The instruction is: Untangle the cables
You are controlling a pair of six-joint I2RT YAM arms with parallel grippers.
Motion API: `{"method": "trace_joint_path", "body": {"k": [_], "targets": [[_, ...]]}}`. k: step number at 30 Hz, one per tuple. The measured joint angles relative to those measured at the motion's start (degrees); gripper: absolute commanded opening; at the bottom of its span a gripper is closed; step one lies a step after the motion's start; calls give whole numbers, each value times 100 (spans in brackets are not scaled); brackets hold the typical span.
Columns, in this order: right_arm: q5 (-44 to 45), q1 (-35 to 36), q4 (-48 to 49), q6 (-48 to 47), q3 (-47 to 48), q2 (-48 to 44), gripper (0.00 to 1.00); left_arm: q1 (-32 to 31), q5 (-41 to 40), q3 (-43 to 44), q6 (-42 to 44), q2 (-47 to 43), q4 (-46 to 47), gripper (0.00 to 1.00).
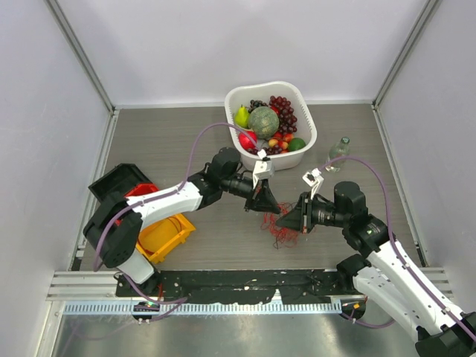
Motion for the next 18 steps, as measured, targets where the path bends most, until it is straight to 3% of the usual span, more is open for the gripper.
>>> {"method": "trace_joint_path", "body": {"k": [1, 2, 3, 5, 6, 10, 18], "targets": [[37, 0, 0, 0, 0, 0, 8, -17, -118, 28, 63, -9, -50, 0], [98, 0, -4, -2, 0, 0, 28, -44, -407, 76, 136, -35, -184, 0], [240, 0, -33, -7, 9, 0, 42, -61, -675, 90, 190, -90, -289, 0], [573, 0, -133, 44, 26, 0, 55, -118, -1252, 90, 256, -271, -562, 0], [859, 0, -201, 46, 37, -9, 57, -131, -1851, 107, 254, -496, -837, 0], [1639, 2, -111, 420, -111, -243, 66, -111, -2914, 306, -26, -1069, -1434, 0], [2942, 2, 243, 1309, -562, -970, 76, -87, -3716, 992, -916, -2048, -2138, 0]]}}
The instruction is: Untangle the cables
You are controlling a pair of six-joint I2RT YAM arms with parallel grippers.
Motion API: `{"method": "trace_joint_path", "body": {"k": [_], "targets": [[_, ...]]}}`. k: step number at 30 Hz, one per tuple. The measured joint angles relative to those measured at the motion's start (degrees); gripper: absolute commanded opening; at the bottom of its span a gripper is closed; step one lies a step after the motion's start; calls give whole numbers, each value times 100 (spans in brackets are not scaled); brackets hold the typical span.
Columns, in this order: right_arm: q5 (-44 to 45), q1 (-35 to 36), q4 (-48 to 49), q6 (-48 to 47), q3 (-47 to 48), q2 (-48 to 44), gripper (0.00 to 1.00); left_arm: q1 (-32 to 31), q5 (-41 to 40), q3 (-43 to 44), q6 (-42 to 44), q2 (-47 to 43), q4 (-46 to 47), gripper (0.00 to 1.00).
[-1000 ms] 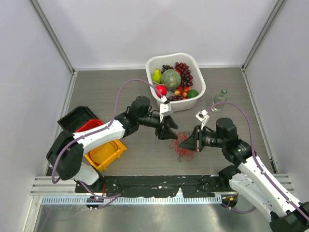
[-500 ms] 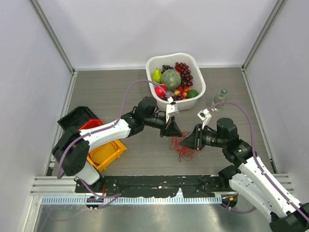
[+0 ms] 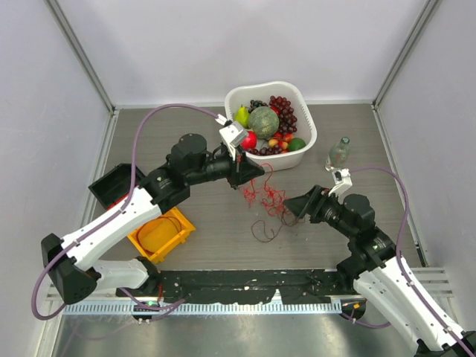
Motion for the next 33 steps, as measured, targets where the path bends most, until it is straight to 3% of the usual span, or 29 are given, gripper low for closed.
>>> {"method": "trace_joint_path", "body": {"k": [4, 11, 13, 15, 16, 19, 25, 29, 33], "targets": [[57, 0, 525, 219, -35, 317, 75, 0, -59, 299, -223, -90, -282, 0], [-39, 365, 1674, 669, -107, 2057, 69, 0, 175, 1014, -479, 9, -584, 0], [127, 693, 1893, 776, -122, 2402, 62, 0, 275, 1169, -568, 9, -595, 0], [317, 874, 2048, 892, -122, 2599, 45, 0, 387, 1283, -691, 9, -595, 0], [520, 920, 2118, 975, -125, 2688, 31, 0, 457, 1340, -774, 9, -597, 0], [1279, 916, 2155, 1237, -142, 2935, 18, 0, 584, 1545, -907, 9, -634, 0], [2734, 579, 1276, 1414, -177, 3185, 18, 0, 330, 3038, -793, 13, -1443, 0], [3392, -2, 531, 1366, -260, 2868, 14, 0, -201, 4389, -560, -122, -1738, 0], [3687, -837, 101, 1156, -260, 2358, 15, 0, -699, 4920, -376, -378, -1860, 0]]}}
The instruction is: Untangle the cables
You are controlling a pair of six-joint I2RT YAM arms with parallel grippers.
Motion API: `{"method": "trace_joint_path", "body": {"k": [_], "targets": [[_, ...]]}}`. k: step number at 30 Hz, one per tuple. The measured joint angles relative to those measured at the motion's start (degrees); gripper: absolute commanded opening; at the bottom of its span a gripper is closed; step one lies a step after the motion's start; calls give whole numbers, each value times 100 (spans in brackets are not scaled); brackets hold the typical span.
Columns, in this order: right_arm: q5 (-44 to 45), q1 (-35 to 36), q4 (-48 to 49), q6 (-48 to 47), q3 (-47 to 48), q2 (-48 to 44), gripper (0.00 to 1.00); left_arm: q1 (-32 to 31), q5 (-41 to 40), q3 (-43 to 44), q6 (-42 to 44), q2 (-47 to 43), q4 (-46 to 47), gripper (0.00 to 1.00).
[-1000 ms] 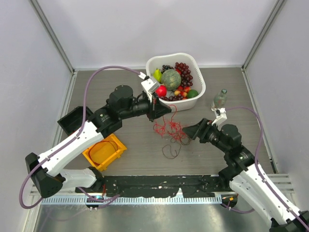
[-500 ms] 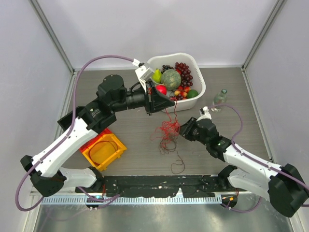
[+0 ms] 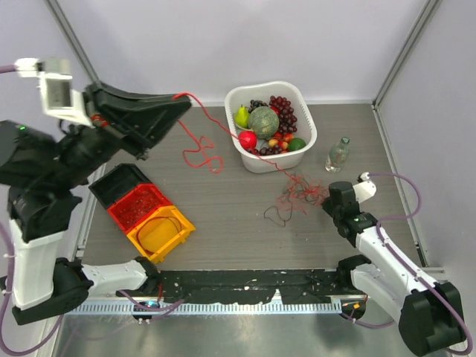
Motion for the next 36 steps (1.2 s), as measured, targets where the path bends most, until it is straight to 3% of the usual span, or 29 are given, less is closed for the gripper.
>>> {"method": "trace_joint_path", "body": {"k": [4, 11, 13, 20, 25, 28, 32, 36], "targets": [[92, -579, -254, -291, 52, -72, 24, 0, -267, 289, 44, -140, -39, 0], [264, -632, -608, -883, 557, 105, 49, 0, -629, 315, 101, 107, -221, 0], [210, -632, -638, -1064, 682, 105, 52, 0, -719, 247, 144, 195, -258, 0], [-1248, -581, -730, -1856, 898, -278, 59, 0, -798, -1137, 114, -55, -227, 0], [-2120, -516, -918, -2127, 927, -1095, 59, 0, -1054, -2487, 35, -323, -249, 0], [-2855, -505, -800, -2181, 935, -1255, 48, 0, -1198, -3005, 33, -398, -271, 0], [-3842, -367, -15, -1996, 776, -789, 33, 0, -1296, -3394, 33, -463, -299, 0], [-4201, -20, 953, -1604, 184, 57, 26, 0, -1384, -3622, 33, -577, -343, 0]]}}
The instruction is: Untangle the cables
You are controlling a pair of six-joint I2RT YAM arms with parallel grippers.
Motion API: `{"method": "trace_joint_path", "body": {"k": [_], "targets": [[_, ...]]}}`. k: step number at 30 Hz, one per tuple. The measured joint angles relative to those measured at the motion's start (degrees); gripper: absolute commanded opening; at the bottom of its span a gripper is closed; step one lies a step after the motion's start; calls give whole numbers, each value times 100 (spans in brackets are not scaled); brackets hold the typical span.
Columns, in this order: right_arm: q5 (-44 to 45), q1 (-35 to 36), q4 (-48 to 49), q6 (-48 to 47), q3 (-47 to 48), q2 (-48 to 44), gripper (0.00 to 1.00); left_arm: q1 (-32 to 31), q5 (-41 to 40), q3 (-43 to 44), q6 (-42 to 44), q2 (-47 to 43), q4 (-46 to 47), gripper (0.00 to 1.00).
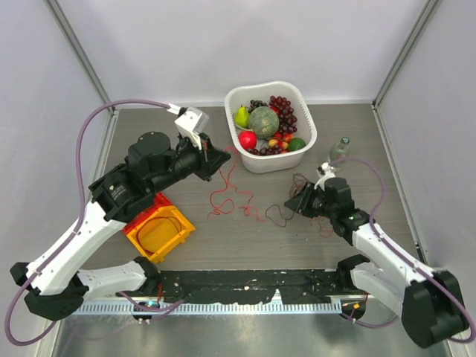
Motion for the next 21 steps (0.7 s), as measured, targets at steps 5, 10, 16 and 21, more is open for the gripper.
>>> {"method": "trace_joint_path", "body": {"k": [5, 10, 16, 21], "targets": [[83, 254, 662, 404, -566, 911, 18, 0, -291, -350, 2, -409, -48, 0], [1139, 254, 330, 702, -588, 1032, 19, 0, -529, -780, -22, -745, -46, 0], [2570, 225, -564, 767, -496, 509, 20, 0, -494, -1786, -345, -570, 85, 0], [3025, 210, -970, 588, -284, 2, 20, 0, -352, -2505, -763, 365, 433, 9]]}}
